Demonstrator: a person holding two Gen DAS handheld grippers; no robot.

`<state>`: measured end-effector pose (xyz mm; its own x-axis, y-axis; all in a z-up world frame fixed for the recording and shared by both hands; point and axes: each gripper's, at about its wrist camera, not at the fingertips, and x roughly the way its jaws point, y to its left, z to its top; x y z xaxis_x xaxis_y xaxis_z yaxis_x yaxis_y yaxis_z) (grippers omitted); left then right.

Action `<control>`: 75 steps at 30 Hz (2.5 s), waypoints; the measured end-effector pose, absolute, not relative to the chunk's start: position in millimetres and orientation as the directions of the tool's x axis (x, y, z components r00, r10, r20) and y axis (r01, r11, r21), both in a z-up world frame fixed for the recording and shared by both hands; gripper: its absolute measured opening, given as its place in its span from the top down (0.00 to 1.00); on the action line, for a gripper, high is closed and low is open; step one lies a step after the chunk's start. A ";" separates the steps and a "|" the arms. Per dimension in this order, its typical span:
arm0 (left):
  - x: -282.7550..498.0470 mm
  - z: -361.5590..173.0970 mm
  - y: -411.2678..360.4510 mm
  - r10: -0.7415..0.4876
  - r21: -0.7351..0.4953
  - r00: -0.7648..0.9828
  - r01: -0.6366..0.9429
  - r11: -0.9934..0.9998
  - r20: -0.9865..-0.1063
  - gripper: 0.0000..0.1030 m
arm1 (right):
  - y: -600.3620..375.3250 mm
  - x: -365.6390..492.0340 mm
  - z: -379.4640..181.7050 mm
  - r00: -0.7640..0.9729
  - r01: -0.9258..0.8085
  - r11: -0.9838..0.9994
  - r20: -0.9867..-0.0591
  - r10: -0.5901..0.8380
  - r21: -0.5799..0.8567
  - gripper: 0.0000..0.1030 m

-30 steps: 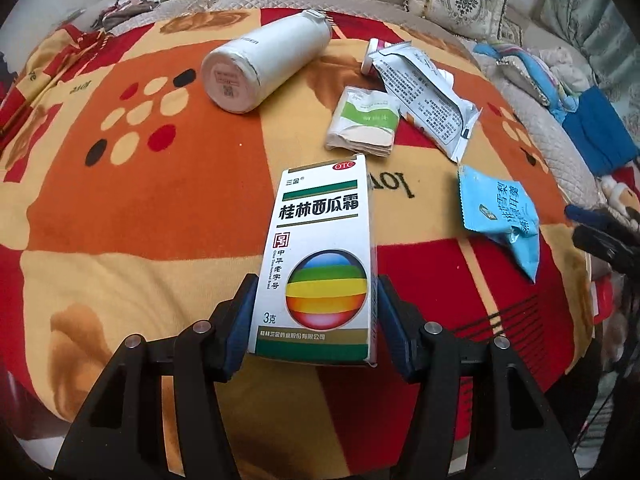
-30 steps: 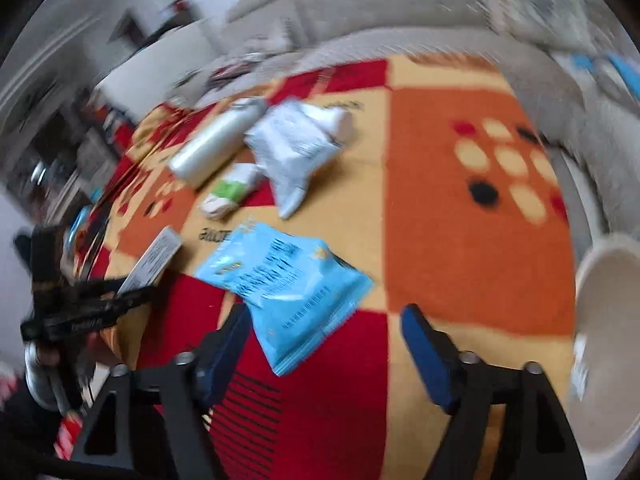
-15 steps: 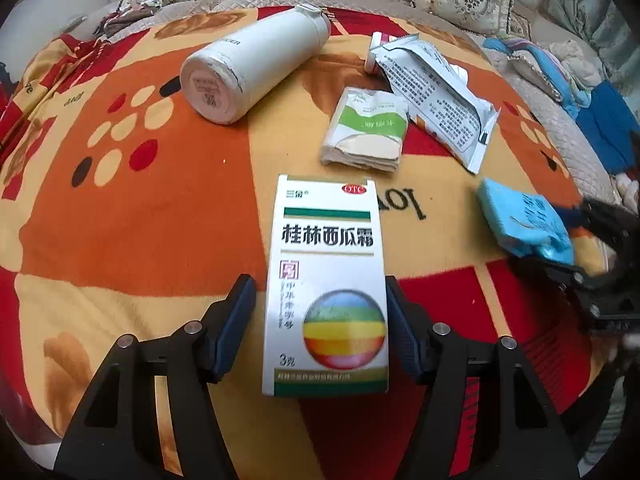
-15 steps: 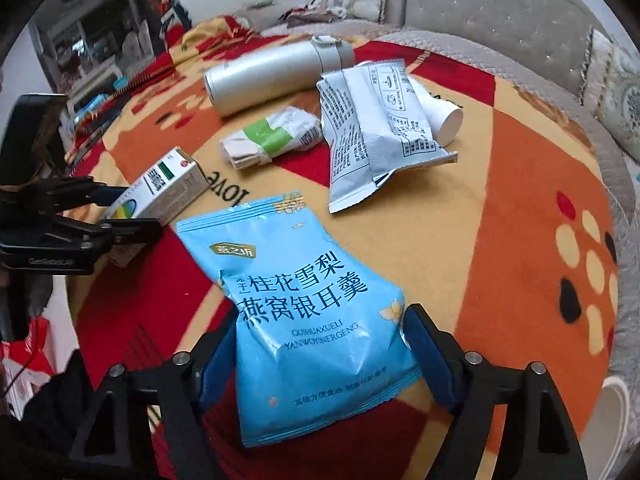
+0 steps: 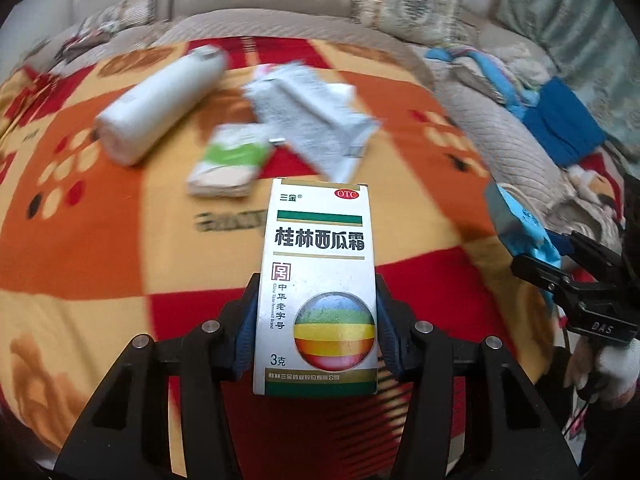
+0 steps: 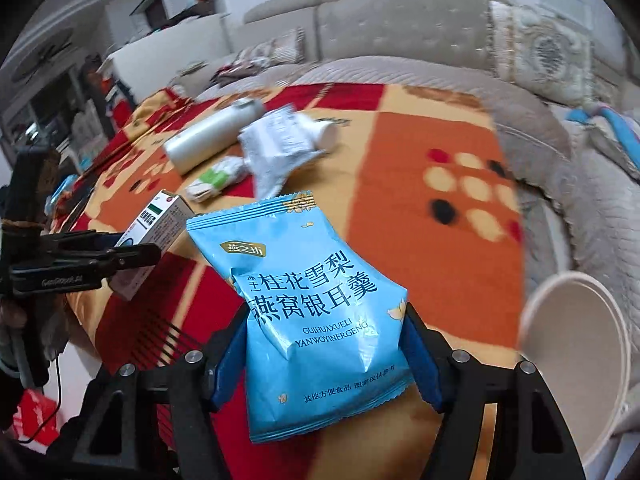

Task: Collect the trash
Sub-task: 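Carry the medicine box and blue packet over the white bin and open both tools, then move both tools back over the blanket toward the white wrapper and green-label packet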

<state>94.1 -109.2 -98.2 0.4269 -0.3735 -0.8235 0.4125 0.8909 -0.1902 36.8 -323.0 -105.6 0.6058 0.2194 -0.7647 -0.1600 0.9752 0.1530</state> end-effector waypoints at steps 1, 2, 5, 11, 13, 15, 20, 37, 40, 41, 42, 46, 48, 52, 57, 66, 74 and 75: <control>91.9 -97.2 -119.3 -0.387 -0.200 0.417 0.426 0.882 -0.822 0.52 | -331.1 31.9 -103.4 0.614 -0.141 0.978 -0.761 0.210 0.156 0.33; 89.9 -96.4 -131.1 -0.401 -0.208 0.407 0.440 0.873 -0.821 0.52 | -339.8 27.8 -101.4 0.623 -0.120 0.981 -0.758 0.196 0.156 0.33; 84.3 -94.3 -162.6 -0.426 -0.216 0.392 0.477 0.852 -0.815 0.52 | -364.8 15.0 -98.4 0.638 -0.057 0.988 -0.756 0.148 0.145 0.33; 74.1 -89.9 -226.8 -0.458 -0.204 0.362 0.558 0.804 -0.812 0.52 | -415.3 -9.7 -102.7 0.642 0.062 0.987 -0.763 0.073 0.147 0.33; 70.7 -90.6 -247.4 -0.462 -0.197 0.350 0.581 0.789 -0.815 0.52 | -429.9 -17.2 -103.7 0.645 0.098 0.984 -0.763 0.053 0.151 0.33; 67.9 -91.9 -268.5 -0.467 -0.194 0.337 0.602 0.774 -0.817 0.52 | -447.1 -25.1 -105.4 0.646 0.142 0.978 -0.763 0.025 0.152 0.33; 61.9 -91.9 -314.2 -0.487 -0.183 0.323 0.651 0.737 -0.812 0.52 | -488.2 -40.2 -113.1 0.631 0.244 0.958 -0.775 -0.038 0.151 0.33; 60.1 -108.7 -413.1 -0.521 -0.205 0.249 0.718 0.665 -0.816 0.52 | -570.3 -55.1 -149.5 0.562 0.448 0.874 -0.819 -0.115 0.185 0.32; 60.2 -112.5 -418.9 -0.528 -0.213 0.249 0.716 0.665 -0.812 0.51 | -578.5 -57.1 -153.6 0.556 0.475 0.857 -0.823 -0.117 0.198 0.27; 61.1 -114.0 -420.8 -0.531 -0.219 0.243 0.716 0.663 -0.812 0.51 | -580.1 -57.5 -154.7 0.556 0.478 0.854 -0.823 -0.115 0.204 0.27; 62.1 -115.7 -422.4 -0.531 -0.224 0.238 0.714 0.663 -0.813 0.51 | -581.7 -57.9 -155.8 0.557 0.482 0.851 -0.823 -0.112 0.210 0.26; 66.0 -120.7 -422.6 -0.540 -0.249 0.216 0.710 0.659 -0.814 0.39 | -586.2 -58.8 -160.5 0.543 0.496 0.841 -0.833 -0.107 0.215 0.25; 68.0 -120.6 -421.2 -0.557 -0.271 0.204 0.708 0.652 -0.805 0.36 | -586.4 -60.5 -162.3 0.543 0.496 0.839 -0.834 -0.098 0.225 0.25; 67.0 -118.8 -420.7 -0.560 -0.275 0.202 0.709 0.650 -0.803 0.36 | -586.0 -62.6 -166.5 0.536 0.497 0.837 -0.840 -0.087 0.231 0.25; 63.7 -118.0 -418.9 -0.556 -0.267 0.209 0.709 0.653 -0.804 0.36 | -582.5 -63.8 -164.7 0.543 0.490 0.839 -0.835 -0.083 0.235 0.25; 62.8 -115.4 -403.9 -0.542 -0.248 0.243 0.691 0.679 -0.805 0.36 | -563.1 -60.4 -158.4 0.548 0.458 0.865 -0.831 -0.094 0.204 0.25; 66.7 -112.4 -384.9 -0.536 -0.246 0.278 0.661 0.709 -0.797 0.36 | -546.8 -55.6 -149.6 0.556 0.456 0.873 -0.821 -0.130 0.171 0.24; 67.1 -112.1 -381.9 -0.535 -0.245 0.284 0.657 0.713 -0.795 0.36 | -545.1 -55.0 -148.5 0.558 0.456 0.874 -0.819 -0.132 0.170 0.24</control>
<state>67.1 -381.9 -112.1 0.2844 -0.5354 -0.7953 0.6568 0.7131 -0.2452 -55.0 -545.1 -148.5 0.5580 -0.1315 -0.8194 0.4555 0.8739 0.1699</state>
